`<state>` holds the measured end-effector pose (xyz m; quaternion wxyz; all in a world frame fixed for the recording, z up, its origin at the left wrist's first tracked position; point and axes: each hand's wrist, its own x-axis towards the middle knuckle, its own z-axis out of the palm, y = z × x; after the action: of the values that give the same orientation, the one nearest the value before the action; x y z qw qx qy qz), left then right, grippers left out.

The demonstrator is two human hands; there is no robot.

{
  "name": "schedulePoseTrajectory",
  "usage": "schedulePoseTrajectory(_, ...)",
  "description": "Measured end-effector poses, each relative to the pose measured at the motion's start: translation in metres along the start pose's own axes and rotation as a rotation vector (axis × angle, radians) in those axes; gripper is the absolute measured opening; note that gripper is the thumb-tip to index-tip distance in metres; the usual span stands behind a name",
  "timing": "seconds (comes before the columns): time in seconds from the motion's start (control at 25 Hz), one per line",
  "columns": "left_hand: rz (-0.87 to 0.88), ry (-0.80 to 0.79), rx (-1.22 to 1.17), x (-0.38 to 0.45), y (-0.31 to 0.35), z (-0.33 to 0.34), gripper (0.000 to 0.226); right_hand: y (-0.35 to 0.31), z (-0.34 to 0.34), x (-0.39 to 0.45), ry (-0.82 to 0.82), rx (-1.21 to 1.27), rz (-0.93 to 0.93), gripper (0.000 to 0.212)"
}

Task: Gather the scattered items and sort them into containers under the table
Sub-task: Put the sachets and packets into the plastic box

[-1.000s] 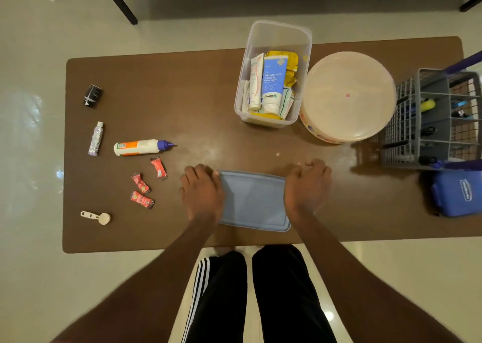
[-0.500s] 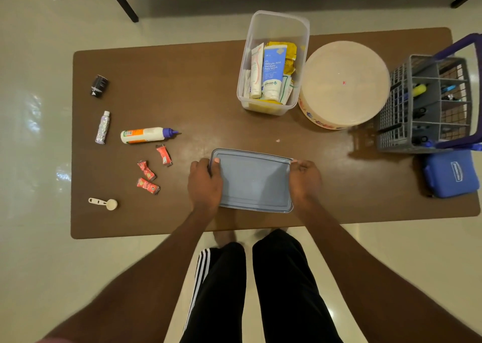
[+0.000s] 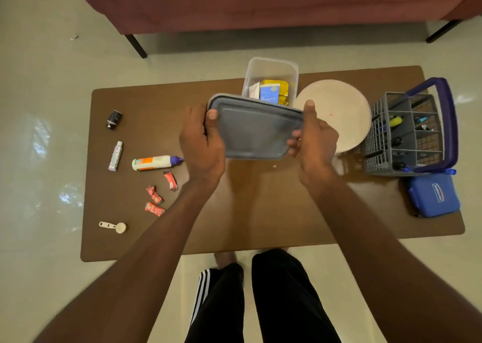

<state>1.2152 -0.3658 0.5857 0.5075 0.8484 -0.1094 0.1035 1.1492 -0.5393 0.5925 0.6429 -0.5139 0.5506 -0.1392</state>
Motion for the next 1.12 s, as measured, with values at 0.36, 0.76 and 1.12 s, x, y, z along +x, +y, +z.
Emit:
schedulePoseTrajectory(0.36, 0.731, -0.390, 0.459, -0.006, 0.005, 0.029, 0.041, -0.049, 0.008, 0.082, -0.266, 0.084, 0.191, 0.035)
schedulePoseTrajectory(0.76, -0.294, -0.446, 0.378, 0.040, -0.056, 0.100, 0.060, -0.024, 0.048, 0.172, -0.014, -0.149, -0.018, 0.026)
schedulePoseTrajectory(1.12, -0.382, -0.515, 0.196, 0.016, -0.073, 0.134, 0.051, 0.023, 0.073, 0.160, 0.129, -0.194, -0.132, 0.029)
